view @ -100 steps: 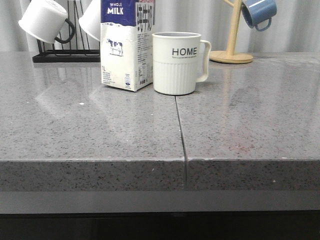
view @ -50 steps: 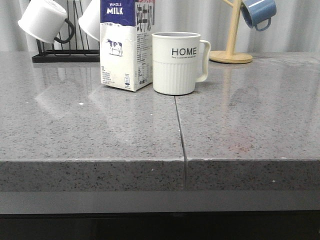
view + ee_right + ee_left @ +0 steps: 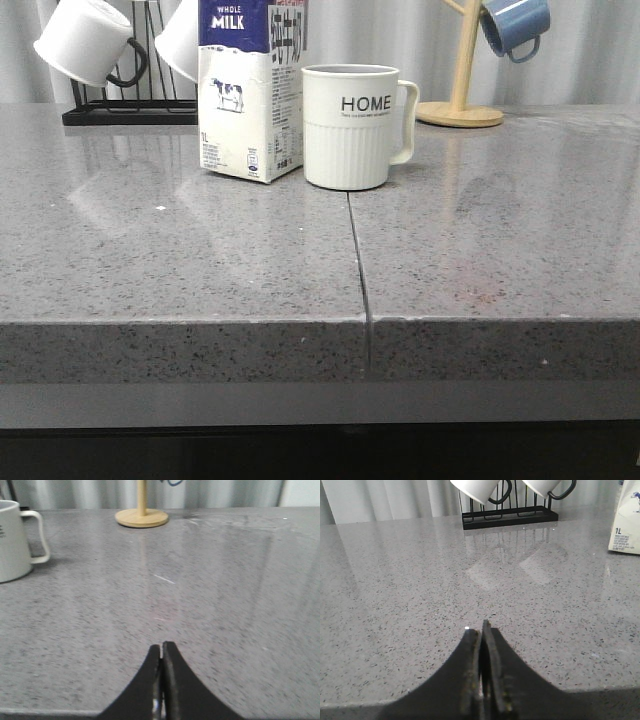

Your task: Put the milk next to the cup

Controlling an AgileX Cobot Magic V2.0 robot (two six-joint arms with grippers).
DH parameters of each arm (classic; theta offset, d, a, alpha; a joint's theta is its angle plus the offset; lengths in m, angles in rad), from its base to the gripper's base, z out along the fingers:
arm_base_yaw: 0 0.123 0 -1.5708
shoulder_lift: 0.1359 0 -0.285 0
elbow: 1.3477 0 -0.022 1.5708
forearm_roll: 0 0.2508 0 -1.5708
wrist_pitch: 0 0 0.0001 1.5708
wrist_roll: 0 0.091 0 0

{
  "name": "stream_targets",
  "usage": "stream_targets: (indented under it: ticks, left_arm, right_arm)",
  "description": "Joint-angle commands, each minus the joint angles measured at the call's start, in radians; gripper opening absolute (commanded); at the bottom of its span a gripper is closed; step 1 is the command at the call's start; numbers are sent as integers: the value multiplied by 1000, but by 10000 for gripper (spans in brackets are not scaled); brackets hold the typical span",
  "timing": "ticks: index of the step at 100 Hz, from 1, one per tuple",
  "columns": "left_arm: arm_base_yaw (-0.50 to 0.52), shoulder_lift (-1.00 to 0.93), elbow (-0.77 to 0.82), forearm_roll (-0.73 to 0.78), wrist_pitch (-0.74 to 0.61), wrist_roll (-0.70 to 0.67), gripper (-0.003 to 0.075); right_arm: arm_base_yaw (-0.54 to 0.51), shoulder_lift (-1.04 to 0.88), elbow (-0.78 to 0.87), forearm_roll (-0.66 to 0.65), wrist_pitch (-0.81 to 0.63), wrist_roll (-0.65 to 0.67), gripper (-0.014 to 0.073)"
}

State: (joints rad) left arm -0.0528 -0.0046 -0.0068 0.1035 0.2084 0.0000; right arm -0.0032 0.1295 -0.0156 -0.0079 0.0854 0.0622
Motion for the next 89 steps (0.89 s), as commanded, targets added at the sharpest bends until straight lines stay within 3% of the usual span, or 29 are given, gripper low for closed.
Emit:
stream_targets:
  ticks: [1, 13, 89]
  left_arm:
    - [1, -30, 47, 1, -75, 0, -20]
    - [1, -30, 47, 1, -75, 0, -20]
    - [1, -30, 47, 1, -75, 0, -20]
  right_arm:
    - [-57, -60, 16, -4, -85, -12, -67]
    - [-98, -165, 34, 8, -47, -20, -67]
    - [-104, -159, 35, -6, -43, -20, -67]
